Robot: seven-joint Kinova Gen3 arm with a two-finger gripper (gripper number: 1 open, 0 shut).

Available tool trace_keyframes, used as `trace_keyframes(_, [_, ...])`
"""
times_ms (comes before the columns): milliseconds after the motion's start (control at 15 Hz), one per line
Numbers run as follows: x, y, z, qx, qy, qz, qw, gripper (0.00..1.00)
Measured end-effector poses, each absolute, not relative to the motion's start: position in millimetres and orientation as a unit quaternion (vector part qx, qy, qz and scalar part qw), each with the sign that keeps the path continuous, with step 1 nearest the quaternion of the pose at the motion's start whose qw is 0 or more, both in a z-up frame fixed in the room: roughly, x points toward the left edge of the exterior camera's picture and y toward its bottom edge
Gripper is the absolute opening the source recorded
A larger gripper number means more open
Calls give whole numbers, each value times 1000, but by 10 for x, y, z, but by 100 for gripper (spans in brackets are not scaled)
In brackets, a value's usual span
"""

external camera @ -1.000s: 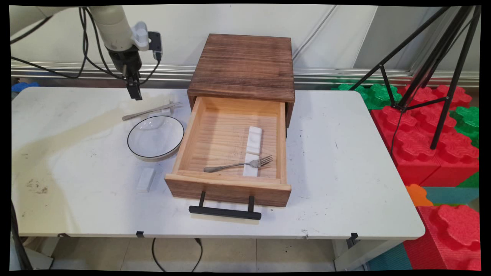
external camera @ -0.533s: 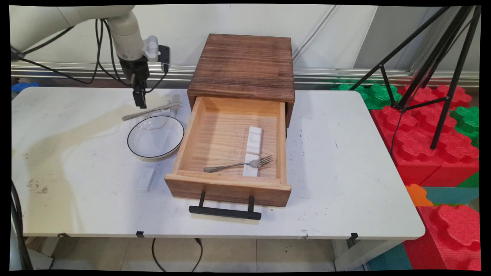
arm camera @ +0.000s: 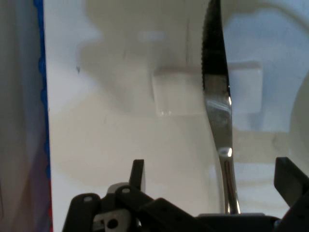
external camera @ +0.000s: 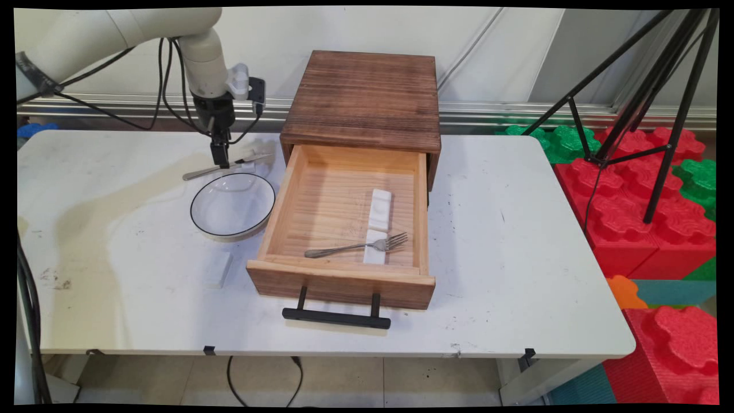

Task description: Pick up the knife from the left of the white plate

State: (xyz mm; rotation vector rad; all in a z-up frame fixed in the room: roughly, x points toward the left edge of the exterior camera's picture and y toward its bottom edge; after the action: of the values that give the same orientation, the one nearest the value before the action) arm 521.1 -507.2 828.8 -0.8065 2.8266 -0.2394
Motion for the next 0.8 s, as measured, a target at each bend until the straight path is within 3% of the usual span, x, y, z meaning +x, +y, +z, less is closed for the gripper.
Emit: trace_keyframes(800, [5216, -5274, 8079, -271, 957, -62, 78, 100])
